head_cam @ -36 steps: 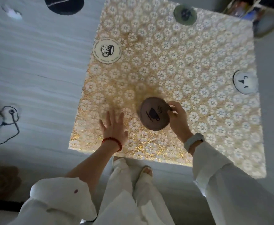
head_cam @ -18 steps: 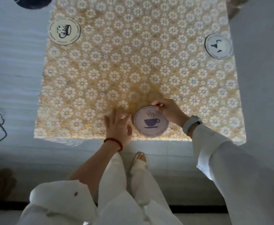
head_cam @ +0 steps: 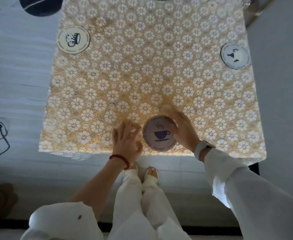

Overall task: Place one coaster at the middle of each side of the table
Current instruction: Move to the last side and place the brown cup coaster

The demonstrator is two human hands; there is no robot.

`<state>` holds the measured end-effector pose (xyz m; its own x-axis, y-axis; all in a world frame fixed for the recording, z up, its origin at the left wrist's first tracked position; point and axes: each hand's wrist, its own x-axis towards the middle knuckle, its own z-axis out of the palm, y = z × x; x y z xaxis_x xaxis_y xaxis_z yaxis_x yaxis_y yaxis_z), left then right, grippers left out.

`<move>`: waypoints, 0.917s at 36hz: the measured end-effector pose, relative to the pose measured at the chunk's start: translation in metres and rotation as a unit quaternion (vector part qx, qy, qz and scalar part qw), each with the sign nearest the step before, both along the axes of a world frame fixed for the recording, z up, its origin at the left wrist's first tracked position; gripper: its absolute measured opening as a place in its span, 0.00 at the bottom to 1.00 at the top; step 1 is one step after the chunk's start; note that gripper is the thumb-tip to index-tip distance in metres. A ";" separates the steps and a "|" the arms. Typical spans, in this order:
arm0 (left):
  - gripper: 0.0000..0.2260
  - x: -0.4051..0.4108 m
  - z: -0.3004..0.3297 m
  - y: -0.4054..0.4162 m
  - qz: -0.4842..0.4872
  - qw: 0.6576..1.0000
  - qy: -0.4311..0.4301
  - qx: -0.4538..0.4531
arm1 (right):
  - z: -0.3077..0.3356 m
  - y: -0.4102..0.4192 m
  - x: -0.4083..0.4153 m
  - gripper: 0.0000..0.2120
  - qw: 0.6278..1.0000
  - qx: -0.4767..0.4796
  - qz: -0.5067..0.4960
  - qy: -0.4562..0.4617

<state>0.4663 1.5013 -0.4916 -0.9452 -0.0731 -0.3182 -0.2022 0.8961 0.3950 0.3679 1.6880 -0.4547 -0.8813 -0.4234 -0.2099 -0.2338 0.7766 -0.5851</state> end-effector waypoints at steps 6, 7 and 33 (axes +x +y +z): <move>0.34 -0.001 0.000 0.001 -0.037 0.999 -0.031 -0.021 | 0.001 0.027 0.030 0.28 0.998 0.063 0.013 0.018; 0.35 -0.002 -0.001 0.002 -0.038 0.998 -0.035 -0.024 | -0.001 0.030 0.034 0.30 0.996 0.092 0.014 0.009; 0.39 -0.010 -0.009 0.002 -0.050 0.995 -0.058 -0.070 | -0.013 0.012 0.062 0.31 0.992 0.103 -0.071 0.000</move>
<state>0.4568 1.5037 -0.5007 -0.9073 -0.0327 -0.4193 -0.1473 0.9586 0.2439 0.4295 1.7003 -0.4678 -0.9289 -0.2443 -0.2784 -0.1145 0.9043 -0.4113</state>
